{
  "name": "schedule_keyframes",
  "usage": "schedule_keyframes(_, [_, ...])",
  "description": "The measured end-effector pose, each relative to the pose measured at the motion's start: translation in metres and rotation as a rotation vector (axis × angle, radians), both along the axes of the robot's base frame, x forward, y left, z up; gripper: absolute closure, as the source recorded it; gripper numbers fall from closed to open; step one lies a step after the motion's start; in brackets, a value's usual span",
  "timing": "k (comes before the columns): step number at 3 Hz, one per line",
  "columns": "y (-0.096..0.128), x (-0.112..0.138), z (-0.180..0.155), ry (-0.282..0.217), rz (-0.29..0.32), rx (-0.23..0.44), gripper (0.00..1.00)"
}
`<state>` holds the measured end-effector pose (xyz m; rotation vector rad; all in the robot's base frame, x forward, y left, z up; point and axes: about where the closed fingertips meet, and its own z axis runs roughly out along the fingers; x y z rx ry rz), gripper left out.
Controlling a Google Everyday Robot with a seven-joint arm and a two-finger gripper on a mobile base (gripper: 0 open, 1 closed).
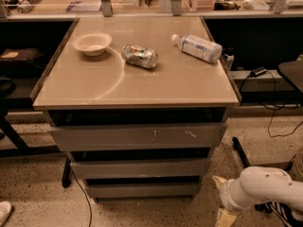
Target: Open bottom drawer
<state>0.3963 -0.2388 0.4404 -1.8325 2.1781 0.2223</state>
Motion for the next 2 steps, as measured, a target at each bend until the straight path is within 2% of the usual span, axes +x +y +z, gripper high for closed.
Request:
schedule_keyframes(1, [0.002,0.0,-0.006,0.007,0.003,0.007,0.0])
schedule_keyframes(2, [0.007,-0.008,-0.051,-0.007,-0.015,0.03,0.0])
